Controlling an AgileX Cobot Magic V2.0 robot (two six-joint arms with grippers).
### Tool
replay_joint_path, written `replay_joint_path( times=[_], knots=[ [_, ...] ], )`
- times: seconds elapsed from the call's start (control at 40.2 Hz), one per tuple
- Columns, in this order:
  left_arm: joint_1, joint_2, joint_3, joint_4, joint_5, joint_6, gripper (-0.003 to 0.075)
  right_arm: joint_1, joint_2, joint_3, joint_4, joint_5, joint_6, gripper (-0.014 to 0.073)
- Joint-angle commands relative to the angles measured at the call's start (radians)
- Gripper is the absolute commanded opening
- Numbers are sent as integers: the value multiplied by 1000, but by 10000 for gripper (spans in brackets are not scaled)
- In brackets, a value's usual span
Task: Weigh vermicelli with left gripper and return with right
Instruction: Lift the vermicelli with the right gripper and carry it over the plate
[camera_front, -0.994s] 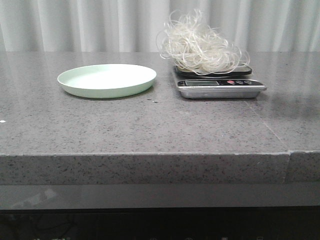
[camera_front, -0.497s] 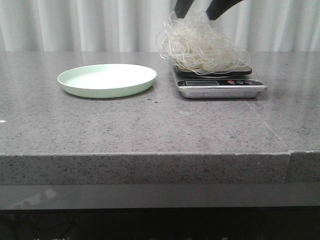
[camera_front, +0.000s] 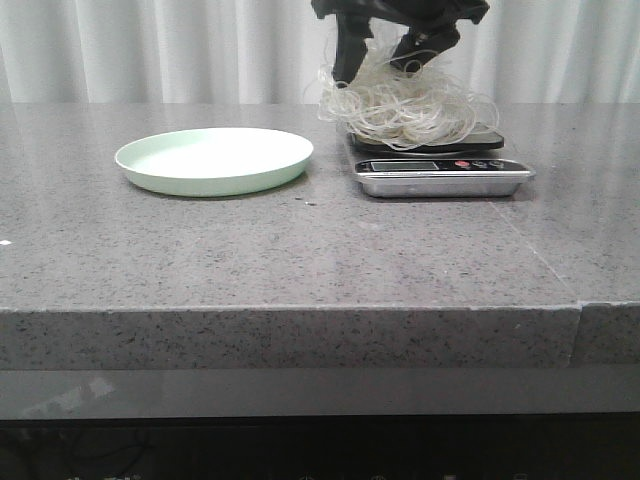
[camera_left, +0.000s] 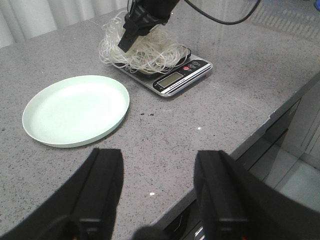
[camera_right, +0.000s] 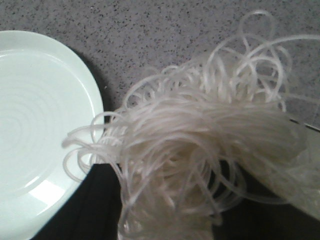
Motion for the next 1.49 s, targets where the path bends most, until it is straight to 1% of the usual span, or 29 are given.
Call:
replay_joint_path(
  times=[0.0,0.099,0.174,0.646,0.77,0.92,1.044,1.193,1.466],
  knots=[
    [-8,4,-26,-11,-75,-6,421,0,-47,-33,-12,-20,-14,319],
    [-8,4,-26,-11,-75,-6,421,0,-47,-33,-12,-19,-14,227],
    [-8,4,-26,-11,-75,-6,421,0,-47,-33,-12,-17,-14,204],
    [-8,4,-26,-11,-75,-6,421,0,-71,-58,-11,2,-14,202],
    [-8,4,-26,-11,-75,-6,421,3,-92,-108,-10,29,-14,202],
    [-8,4,-26,-11,-75,-6,421,17,-99,-214,-5,85,-14,202],
    [-8,4,-26,-11,-75,-6,421,45,-99,-292,-3,86,-16,202],
    [-8,4,-26,-11,-75,-6,421,97,-99,-354,-1,36,-16,202],
    [-8,4,-26,-11,-75,-6,421,200,-75,-358,0,-124,-16,202]
  ],
)
